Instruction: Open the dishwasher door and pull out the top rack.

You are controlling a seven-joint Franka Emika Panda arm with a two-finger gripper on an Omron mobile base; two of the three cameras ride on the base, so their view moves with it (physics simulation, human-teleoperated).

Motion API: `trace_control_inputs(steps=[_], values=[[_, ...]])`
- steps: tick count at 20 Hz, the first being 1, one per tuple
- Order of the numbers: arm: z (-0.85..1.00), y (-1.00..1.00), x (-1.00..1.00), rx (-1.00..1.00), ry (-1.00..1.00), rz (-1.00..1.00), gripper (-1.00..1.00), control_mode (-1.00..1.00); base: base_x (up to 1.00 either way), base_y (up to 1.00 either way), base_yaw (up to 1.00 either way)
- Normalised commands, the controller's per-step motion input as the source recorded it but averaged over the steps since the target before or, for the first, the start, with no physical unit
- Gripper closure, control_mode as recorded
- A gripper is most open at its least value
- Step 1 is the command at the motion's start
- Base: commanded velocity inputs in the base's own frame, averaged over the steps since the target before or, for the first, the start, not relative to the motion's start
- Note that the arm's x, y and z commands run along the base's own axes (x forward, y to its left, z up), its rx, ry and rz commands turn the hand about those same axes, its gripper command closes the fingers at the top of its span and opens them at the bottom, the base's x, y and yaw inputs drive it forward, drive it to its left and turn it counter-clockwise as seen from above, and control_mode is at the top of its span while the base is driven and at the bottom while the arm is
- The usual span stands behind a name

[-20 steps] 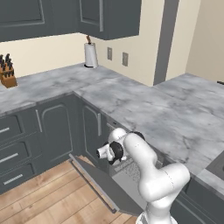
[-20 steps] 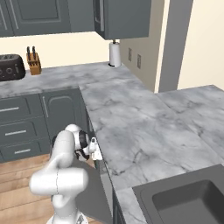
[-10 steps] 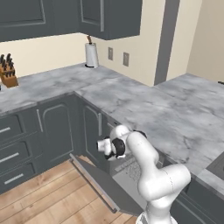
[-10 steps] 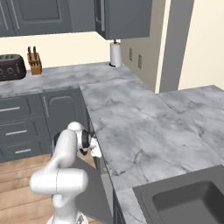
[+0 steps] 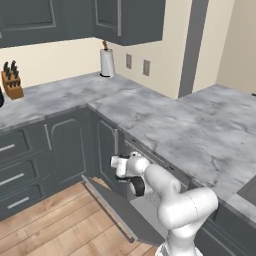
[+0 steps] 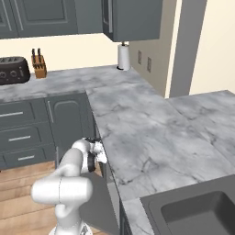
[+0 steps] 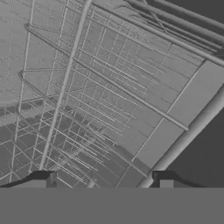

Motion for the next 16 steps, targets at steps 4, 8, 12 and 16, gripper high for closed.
trace_control_inputs(steps=[4, 8, 12, 16], values=[[-1.0, -0.44, 0.2, -0.02, 0.26, -0.17, -1.0, -1.0, 0.0, 0.0, 0.0], [-0.59, -0.22, 0.07, -0.04, 0.09, -0.11, -1.0, -1.0, 0.0, 0.0, 0.0], [-0.74, -0.52, 0.0, -0.03, 0.09, -0.11, -1.0, -1.0, 0.0, 0.0, 0.0], [-0.95, -0.34, -0.1, 0.09, 0.35, -0.11, -1.0, -1.0, 0.0, 0.0, 0.0]])
